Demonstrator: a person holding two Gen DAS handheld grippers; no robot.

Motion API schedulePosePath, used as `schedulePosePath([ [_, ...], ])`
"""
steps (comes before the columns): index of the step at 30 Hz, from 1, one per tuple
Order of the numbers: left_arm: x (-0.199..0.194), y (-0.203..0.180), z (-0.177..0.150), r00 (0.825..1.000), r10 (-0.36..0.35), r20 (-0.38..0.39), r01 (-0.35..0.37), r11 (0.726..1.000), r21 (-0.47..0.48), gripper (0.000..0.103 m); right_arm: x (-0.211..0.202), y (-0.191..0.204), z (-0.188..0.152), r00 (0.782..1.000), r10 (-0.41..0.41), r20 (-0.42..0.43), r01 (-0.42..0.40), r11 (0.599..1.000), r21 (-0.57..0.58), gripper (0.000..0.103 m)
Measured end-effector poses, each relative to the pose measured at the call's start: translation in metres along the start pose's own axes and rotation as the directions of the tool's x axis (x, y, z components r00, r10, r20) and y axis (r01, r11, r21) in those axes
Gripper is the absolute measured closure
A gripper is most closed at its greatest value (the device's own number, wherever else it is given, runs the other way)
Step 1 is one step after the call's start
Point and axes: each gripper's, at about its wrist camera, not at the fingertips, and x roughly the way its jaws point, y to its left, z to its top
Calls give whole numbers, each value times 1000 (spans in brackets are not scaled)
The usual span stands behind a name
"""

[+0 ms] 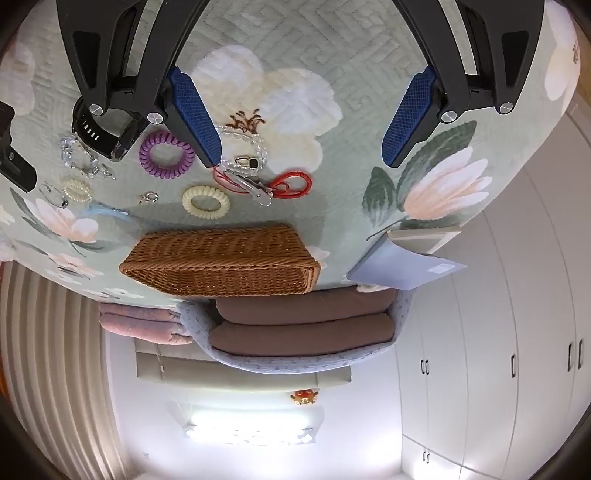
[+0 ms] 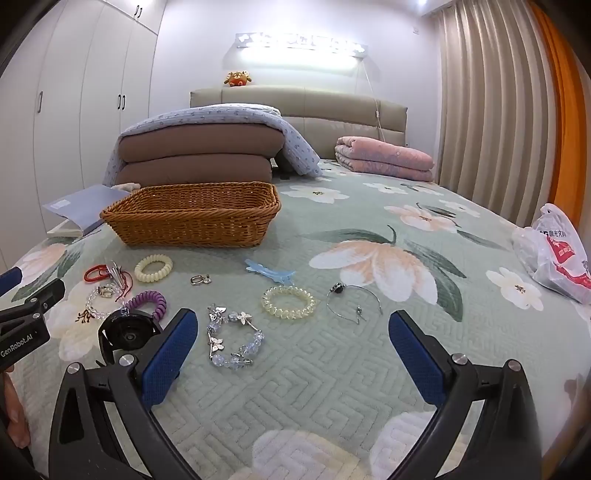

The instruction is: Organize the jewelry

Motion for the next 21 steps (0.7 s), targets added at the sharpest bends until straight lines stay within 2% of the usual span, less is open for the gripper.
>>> schedulePosePath([
  [21, -2, -3, -1, 1000, -1, 6, 1, 1000, 8, 14, 0, 2, 0, 1000, 1, 4, -1, 1000, -6, 0],
])
